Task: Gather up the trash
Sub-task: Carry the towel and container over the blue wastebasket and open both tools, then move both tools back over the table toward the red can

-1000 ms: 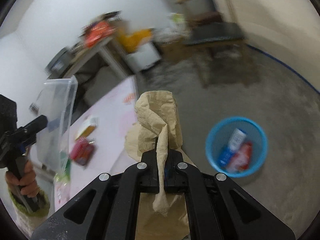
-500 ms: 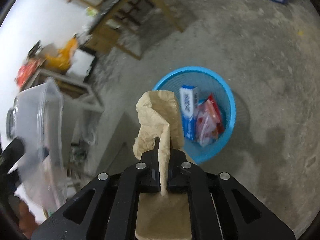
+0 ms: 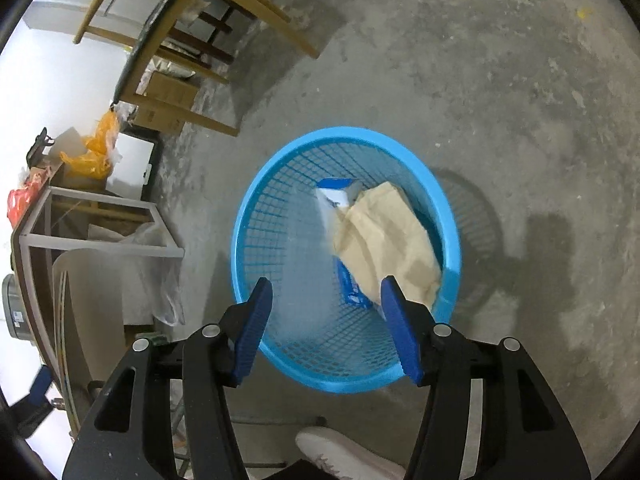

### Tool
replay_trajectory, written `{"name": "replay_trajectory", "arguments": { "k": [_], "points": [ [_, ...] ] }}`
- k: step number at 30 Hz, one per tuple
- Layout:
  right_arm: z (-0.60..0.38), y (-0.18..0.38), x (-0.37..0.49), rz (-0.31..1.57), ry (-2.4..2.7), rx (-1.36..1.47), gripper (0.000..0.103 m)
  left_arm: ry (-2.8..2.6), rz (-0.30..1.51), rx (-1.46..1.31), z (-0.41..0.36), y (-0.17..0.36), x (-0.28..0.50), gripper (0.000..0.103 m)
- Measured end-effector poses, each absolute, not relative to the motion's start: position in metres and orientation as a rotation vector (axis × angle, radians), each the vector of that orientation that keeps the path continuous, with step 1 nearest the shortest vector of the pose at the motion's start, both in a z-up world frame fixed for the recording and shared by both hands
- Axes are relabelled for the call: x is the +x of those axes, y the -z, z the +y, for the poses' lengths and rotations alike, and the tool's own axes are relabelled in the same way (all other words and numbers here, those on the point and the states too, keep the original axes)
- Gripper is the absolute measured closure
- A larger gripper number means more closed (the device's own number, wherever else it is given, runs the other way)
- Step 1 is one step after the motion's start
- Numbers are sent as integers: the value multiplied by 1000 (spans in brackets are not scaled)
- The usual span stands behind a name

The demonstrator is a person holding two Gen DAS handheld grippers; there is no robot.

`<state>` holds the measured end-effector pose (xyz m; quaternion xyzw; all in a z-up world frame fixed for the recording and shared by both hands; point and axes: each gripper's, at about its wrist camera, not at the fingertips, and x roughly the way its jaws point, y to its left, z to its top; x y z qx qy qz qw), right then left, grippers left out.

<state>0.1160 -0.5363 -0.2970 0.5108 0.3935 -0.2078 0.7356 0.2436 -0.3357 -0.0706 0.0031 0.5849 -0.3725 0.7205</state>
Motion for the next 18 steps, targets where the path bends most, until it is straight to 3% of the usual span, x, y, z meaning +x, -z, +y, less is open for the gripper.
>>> {"name": "replay_trajectory", "arguments": {
  "k": [2, 6, 8, 13, 18],
  "points": [
    [-532, 292, 115, 860, 452, 1097, 49, 834, 1260, -11, -324, 56, 243, 10],
    [-522, 282, 110, 856, 430, 1046, 62, 862, 1172, -21, -293, 19, 233, 10],
    [-514, 271, 105, 841, 411, 1023, 63, 859, 1123, -23, -270, 0, 226, 10],
    [-489, 227, 88, 772, 337, 964, 61, 842, 1028, -31, -207, -31, 197, 10],
    [-455, 172, 78, 746, 242, 848, 51, 749, 888, -67, -117, -44, 151, 10]
  ]
}}
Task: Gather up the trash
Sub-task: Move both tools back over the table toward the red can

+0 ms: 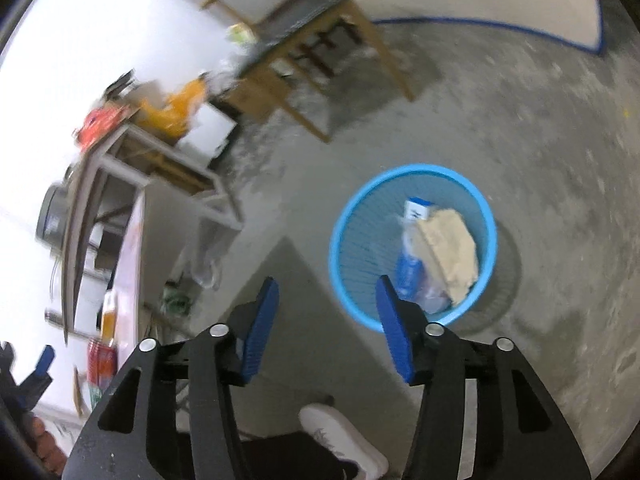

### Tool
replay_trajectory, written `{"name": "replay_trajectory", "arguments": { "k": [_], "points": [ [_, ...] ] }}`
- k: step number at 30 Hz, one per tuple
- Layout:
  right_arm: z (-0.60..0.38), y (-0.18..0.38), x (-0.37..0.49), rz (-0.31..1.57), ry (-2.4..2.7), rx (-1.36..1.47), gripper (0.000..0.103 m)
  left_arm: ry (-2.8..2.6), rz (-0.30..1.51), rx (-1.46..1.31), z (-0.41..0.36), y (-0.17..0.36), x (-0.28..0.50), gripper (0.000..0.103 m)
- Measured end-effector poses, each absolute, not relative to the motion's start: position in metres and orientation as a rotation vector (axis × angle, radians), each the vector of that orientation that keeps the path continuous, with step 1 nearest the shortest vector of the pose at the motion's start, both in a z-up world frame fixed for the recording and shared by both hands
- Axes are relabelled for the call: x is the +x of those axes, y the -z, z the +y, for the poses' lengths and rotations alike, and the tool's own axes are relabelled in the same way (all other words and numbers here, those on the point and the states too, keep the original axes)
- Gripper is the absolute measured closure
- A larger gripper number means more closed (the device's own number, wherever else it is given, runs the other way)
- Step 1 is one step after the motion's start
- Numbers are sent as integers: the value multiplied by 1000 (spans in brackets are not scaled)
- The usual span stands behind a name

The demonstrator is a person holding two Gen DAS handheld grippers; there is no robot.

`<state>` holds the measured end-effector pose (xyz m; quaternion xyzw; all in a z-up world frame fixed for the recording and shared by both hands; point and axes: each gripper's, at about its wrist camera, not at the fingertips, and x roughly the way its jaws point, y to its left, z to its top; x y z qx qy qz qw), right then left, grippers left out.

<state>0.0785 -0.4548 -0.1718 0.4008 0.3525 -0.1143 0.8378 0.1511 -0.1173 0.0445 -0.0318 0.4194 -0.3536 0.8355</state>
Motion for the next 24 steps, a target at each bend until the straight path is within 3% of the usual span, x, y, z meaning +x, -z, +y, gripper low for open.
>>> {"name": "replay_trajectory", "arguments": {
  "k": [5, 13, 24],
  "points": [
    [-409, 122, 93, 757, 104, 739, 42, 602, 799, -75, -36, -46, 120, 10],
    [-314, 89, 148, 833, -153, 665, 33, 364, 725, -100, 71, -36, 84, 10],
    [-160, 89, 247, 1021, -359, 748, 21, 387, 660, -172, 96, -13, 71, 10]
  ]
}}
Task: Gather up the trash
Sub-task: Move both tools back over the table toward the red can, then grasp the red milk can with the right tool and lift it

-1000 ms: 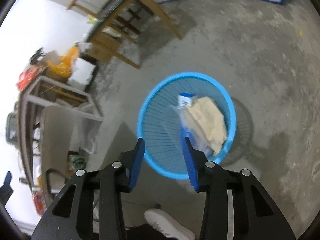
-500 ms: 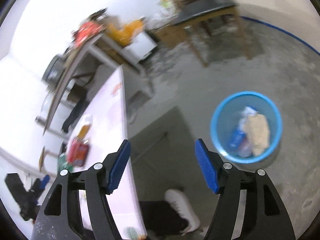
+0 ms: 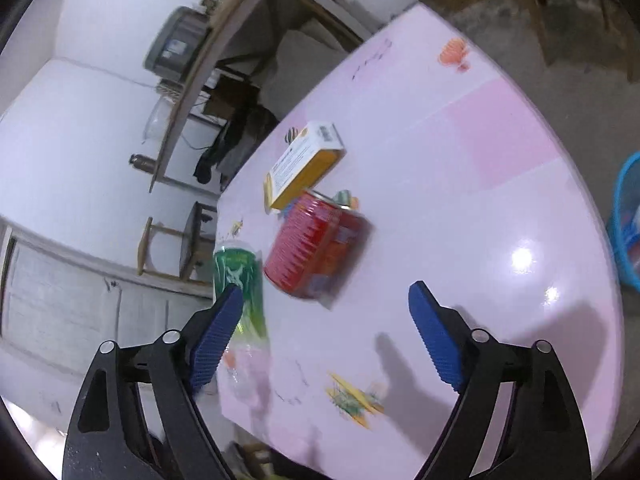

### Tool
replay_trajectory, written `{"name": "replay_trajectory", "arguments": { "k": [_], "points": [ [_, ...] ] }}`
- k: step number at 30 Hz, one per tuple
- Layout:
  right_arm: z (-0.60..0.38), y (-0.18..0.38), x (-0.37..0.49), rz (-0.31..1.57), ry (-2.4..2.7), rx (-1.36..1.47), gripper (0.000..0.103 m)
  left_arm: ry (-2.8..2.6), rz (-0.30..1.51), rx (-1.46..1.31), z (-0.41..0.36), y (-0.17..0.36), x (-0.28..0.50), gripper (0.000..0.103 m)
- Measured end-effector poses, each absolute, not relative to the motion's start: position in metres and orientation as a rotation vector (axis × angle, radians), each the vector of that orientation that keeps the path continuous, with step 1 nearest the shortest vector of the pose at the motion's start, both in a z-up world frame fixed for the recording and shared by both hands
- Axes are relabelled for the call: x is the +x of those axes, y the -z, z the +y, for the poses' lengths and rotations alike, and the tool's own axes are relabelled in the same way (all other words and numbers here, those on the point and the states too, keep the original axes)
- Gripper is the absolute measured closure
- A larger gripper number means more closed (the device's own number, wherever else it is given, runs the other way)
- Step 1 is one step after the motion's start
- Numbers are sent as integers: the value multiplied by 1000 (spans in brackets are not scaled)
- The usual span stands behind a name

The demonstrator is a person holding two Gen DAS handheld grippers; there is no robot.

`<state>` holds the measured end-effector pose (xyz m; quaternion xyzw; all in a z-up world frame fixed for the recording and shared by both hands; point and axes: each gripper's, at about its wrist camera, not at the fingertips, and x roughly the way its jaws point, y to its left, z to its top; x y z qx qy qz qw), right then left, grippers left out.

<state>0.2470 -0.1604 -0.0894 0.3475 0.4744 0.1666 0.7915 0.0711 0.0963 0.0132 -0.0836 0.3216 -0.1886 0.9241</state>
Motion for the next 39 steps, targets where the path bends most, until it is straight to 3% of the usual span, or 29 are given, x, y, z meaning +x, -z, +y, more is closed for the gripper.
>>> {"name": "replay_trajectory", "arguments": {
  "k": [5, 11, 17, 39],
  "points": [
    [-129, 104, 295, 1088, -284, 818, 22, 416, 674, -192, 90, -4, 71, 12],
    [-98, 113, 318, 1164, -224, 767, 23, 407, 665, -219, 98, 0, 73, 21],
    [-90, 126, 326, 1183, -195, 766, 39, 420, 669, -255, 109, 3, 77, 29],
    [-129, 112, 254, 1222, -321, 503, 40, 454, 728, -283, 98, 2, 83, 33]
  ]
}}
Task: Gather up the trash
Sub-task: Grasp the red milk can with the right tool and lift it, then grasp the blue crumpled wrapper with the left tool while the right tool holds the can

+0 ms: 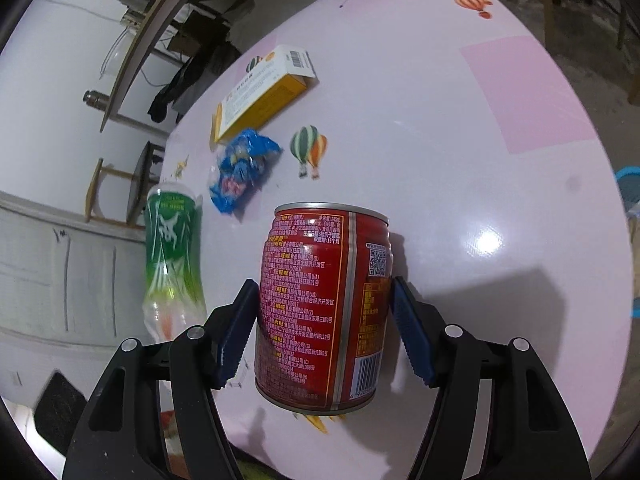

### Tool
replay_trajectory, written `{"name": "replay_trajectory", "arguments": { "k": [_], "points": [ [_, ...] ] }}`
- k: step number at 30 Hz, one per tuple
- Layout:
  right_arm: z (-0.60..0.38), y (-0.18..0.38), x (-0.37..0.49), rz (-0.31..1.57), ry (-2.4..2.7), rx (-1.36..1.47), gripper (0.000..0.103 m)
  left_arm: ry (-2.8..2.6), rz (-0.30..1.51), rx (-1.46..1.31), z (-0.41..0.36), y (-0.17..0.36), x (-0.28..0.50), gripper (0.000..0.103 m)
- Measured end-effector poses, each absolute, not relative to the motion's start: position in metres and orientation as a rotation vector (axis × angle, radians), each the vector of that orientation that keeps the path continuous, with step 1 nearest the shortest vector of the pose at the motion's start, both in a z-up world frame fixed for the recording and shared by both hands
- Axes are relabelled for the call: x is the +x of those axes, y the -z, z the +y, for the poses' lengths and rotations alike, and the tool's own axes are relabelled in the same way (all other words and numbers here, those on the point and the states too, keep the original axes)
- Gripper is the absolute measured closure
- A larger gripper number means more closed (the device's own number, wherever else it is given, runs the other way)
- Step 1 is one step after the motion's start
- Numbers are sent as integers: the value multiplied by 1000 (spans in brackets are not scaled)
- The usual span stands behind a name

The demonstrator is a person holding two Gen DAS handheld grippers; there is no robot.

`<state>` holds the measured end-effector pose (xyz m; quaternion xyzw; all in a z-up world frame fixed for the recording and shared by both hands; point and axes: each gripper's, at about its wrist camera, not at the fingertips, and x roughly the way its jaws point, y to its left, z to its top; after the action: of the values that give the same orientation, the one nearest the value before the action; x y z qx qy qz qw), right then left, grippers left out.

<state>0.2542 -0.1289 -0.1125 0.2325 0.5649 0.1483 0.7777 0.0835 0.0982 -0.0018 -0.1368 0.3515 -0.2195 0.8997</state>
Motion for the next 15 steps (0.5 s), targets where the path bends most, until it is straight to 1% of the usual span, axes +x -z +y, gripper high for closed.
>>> {"name": "replay_trajectory", "arguments": {
  "k": [11, 15],
  "points": [
    [-153, 115, 239, 1220, -362, 533, 40, 393, 785, -278, 82, -9, 112, 33],
    [-160, 115, 229, 1214, -364, 539, 40, 369, 811, -309, 81, -19, 138, 33]
  ]
}}
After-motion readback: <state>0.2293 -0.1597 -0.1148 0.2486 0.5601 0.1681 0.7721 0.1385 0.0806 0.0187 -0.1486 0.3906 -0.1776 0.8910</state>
